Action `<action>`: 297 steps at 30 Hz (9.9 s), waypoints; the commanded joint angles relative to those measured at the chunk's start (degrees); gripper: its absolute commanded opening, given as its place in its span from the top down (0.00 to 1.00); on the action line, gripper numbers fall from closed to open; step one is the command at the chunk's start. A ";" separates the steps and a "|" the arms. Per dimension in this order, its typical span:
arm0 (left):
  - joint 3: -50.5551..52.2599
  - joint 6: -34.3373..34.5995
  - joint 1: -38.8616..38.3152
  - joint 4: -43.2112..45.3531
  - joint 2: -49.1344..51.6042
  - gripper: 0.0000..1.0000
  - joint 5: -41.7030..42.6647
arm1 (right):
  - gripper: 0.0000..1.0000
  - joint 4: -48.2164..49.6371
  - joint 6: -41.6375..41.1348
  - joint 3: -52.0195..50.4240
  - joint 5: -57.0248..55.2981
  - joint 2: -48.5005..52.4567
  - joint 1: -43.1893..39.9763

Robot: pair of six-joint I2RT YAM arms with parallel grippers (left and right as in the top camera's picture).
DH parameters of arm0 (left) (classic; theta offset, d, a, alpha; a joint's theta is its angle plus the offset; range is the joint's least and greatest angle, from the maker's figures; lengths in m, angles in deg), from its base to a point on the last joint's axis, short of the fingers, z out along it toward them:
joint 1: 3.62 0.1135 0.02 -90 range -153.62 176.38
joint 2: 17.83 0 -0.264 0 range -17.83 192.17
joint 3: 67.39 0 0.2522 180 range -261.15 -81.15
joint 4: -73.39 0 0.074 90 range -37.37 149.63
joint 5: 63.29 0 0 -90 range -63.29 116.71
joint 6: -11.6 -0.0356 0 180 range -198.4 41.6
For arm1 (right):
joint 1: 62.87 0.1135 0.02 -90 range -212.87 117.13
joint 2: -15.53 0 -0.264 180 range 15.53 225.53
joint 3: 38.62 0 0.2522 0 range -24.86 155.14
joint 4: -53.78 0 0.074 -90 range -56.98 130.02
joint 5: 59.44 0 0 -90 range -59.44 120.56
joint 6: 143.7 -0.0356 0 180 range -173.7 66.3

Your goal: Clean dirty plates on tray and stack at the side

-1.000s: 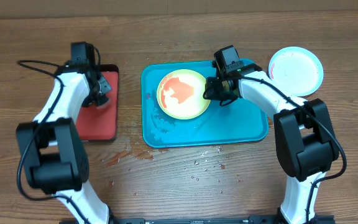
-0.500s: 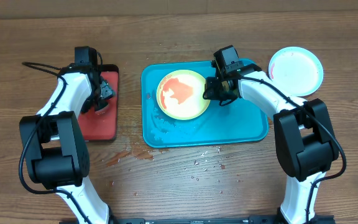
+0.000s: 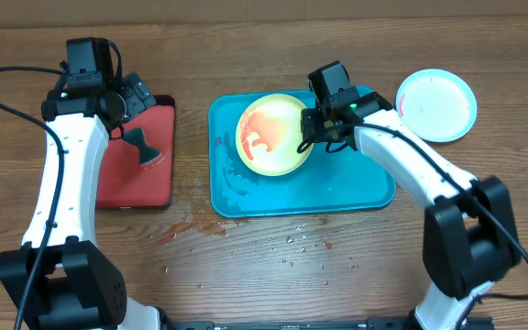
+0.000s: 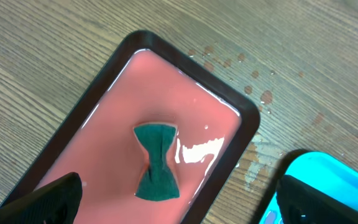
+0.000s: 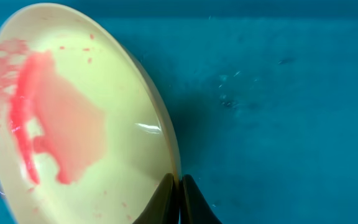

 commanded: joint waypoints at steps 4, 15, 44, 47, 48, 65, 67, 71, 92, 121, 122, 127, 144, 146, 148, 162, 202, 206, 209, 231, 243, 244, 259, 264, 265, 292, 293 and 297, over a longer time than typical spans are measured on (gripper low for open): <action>-0.48 0.09 0.31 0.02 0.83 0.00 0.24 | 0.96 -4.11 4.37 3.54 -22.32 -4.55 7.39; -0.46 0.09 0.31 0.02 0.90 0.00 0.24 | 0.96 -5.90 9.11 5.70 -44.68 -4.55 19.58; -0.48 0.09 0.22 0.02 0.90 0.00 0.24 | 0.96 6.34 45.94 5.70 -75.63 -4.55 27.41; -0.46 0.09 0.20 0.02 0.90 0.00 0.24 | 0.96 6.34 44.83 5.70 -75.58 -4.55 27.41; -0.46 0.09 0.20 0.02 0.90 0.00 0.24 | 0.96 6.32 42.56 5.70 -75.38 -4.55 27.41; -0.46 0.09 0.20 0.02 0.90 0.00 0.24 | 0.96 10.25 29.53 4.79 -75.21 -4.59 22.93; -0.46 0.09 0.22 0.00 0.90 0.00 0.24 | 0.96 4.26 31.65 4.57 -53.31 -4.57 21.86; -0.46 0.09 0.20 0.00 0.90 0.00 0.24 | 0.96 -2.95 36.00 4.20 -31.80 -4.55 17.55; -0.46 0.09 0.22 0.02 0.90 0.00 0.24 | 0.96 2.19 -0.76 2.40 12.07 -4.09 -43.69; -0.48 0.09 0.22 0.02 0.90 0.00 0.24 | 0.48 0.37 -0.72 -2.56 22.36 -2.56 -49.11; -0.48 0.09 0.22 0.02 0.90 0.00 0.24 | 0.44 -0.90 -0.68 -2.56 23.04 -3.76 -48.94; -0.46 0.09 0.22 0.00 0.90 0.00 0.24 | 0.32 -8.48 1.46 -3.15 23.02 -10.99 -46.49; -0.46 0.09 0.22 0.02 0.90 0.00 0.22 | 0.00 -3.34 2.69 -24.87 21.55 -40.72 -32.89; -0.46 0.09 0.22 0.02 0.92 0.00 0.24 | 0.00 -2.89 2.54 -27.69 22.99 -44.83 -31.71; -0.46 0.09 0.22 0.02 0.92 0.00 0.24 | 0.00 -2.60 2.58 -29.83 23.02 -48.19 -30.49; -0.46 0.09 0.20 0.02 0.92 0.00 0.24 | 0.00 -8.31 2.58 -32.15 23.06 -56.15 -29.66; -0.46 0.09 0.20 0.00 0.94 0.00 0.24 | 0.00 -16.52 8.37 -32.20 23.04 -74.55 -29.66; -0.46 0.09 0.20 0.00 0.94 0.00 0.24 | 0.00 -16.52 8.37 -32.20 23.04 -74.55 -29.66; -0.46 0.09 0.20 0.02 0.94 0.00 0.24 | 0.00 -16.81 8.37 -32.20 23.08 -74.55 -29.64; -0.46 0.09 0.20 0.02 0.94 0.00 0.24 | 0.00 25.42 8.37 -68.17 25.20 -96.24 -24.83; -0.46 0.09 0.20 0.00 0.94 0.00 0.24 | 0.00 33.46 8.57 -77.90 24.92 -107.93 -24.50; -0.46 0.09 0.20 0.02 0.94 0.00 0.24 | 0.00 33.62 8.57 -78.12 24.26 -107.93 -24.50; -0.46 0.09 0.20 0.02 0.94 0.00 0.24 | 0.00 43.12 8.57 -81.83 16.39 -107.93 -24.46; -0.46 0.09 0.20 0.02 0.94 0.00 0.24 | 0.00 43.28 8.57 -81.83 14.21 -107.93 -24.46; -0.46 0.09 0.20 0.02 0.94 0.00 0.24 | 0.00 42.95 8.57 -81.83 13.33 -107.93 -24.46; -0.46 0.09 0.20 0.02 0.94 0.00 0.24 | 0.00 36.22 8.59 -81.83 4.39 -107.93 -24.46; -0.46 0.09 0.20 0.02 0.94 0.00 0.24 | 0.00 36.22 8.57 -81.83 4.39 -107.93 -24.46; -0.46 0.09 0.20 0.02 0.94 0.00 0.24 | 0.00 36.22 8.59 -81.83 4.39 -107.93 -24.46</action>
